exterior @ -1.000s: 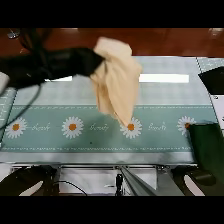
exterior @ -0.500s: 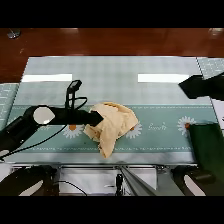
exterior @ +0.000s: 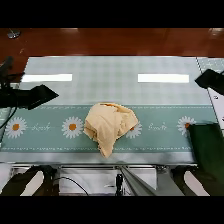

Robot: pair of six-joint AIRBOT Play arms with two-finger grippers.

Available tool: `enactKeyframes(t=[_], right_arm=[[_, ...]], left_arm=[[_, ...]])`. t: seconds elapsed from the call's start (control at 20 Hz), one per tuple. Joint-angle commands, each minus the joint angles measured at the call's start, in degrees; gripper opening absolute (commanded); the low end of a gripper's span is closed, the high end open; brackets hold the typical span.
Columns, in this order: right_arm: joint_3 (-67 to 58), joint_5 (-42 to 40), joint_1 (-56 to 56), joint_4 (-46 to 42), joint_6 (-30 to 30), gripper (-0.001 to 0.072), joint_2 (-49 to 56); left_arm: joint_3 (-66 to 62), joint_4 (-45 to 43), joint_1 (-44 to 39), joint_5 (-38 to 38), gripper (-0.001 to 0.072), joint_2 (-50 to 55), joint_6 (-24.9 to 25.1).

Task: Fold the shirts.

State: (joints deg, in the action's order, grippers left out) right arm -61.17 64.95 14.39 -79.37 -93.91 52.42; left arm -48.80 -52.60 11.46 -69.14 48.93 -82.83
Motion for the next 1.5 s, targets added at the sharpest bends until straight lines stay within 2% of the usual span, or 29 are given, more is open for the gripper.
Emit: enactKeyframes(t=[0.0, 0.1, 0.15, 0.2, 0.35, 0.5, 0.75, 0.9, 0.95, 1.0, 1.05, 1.25, 1.35, 1.45], right_arm=[[10.4, 0.5, 7.7, 4.9, 0.9, 0.0622, 0.3], [20.5, -2.9, 5.6, 14.8, 7.1, 0.0622, 0.3], [24.2, -4.1, 3.9, 18.9, 10.3, 0.0622, 0.3], [27.0, -5.2, 1.6, 21.6, 12.3, 0.0622, 0.3], [29.1, -6.6, -5.8, 22.2, 12.7, 0.0622, 0.3], [29.1, -9.8, -11.1, 22.1, 12.5, 0.0622, 0.3], [29.1, -11.3, -13.6, 22.1, 11.0, 0.0622, 0.3], [29.2, -10.7, -13.6, 22.1, 11.0, 0.0622, 0.3], [29.2, -10.6, -13.6, 22.1, 10.9, 0.0622, 0.3], [29.2, -10.6, -13.6, 22.1, 10.8, 0.0622, 0.3], [29.2, -10.5, -13.6, 22.1, 10.8, 0.0622, 0.4], [29.2, -8.0, -13.6, 23.6, 11.3, 0.0622, 3.4], [29.1, -6.4, -13.6, 29.1, 14.5, 0.0622, 7.6], [29.1, -6.2, -13.6, 37.7, 20.2, 0.0622, 12.4]], left_arm=[[9.7, 20.3, 5.4, -3.6, 0.0702, -2.8, 5.1], [18.0, 31.1, 0.7, -2.9, 0.0702, -0.6, 15.3], [20.1, 35.7, -0.8, -2.6, 0.0702, 1.1, 19.1], [20.7, 38.2, -2.5, -2.4, 0.0701, 3.5, 20.8], [18.4, 34.0, -6.5, -3.4, 0.0702, 12.1, 20.6], [13.8, 33.0, -7.4, -8.7, 0.0701, 20.6, 20.6], [5.5, 32.5, -11.8, -10.4, 0.0698, 28.0, 21.6], [1.1, 25.4, -14.8, -11.9, 0.0682, 30.9, 21.7], [-0.3, 22.3, -15.8, -12.8, 0.0571, 31.8, 21.7], [-1.7, 19.7, -16.6, -13.7, 0.0153, 32.7, 21.7], [-2.9, 18.8, -16.9, -14.0, 0.0028, 33.3, 22.4], [-8.3, 18.7, -16.2, -10.8, 0.0027, 33.6, 22.7], [-9.9, 18.7, -16.2, -10.8, 0.0027, 33.6, 22.7], [-9.9, 18.7, -16.2, -10.8, 0.0028, 33.6, 22.6]])
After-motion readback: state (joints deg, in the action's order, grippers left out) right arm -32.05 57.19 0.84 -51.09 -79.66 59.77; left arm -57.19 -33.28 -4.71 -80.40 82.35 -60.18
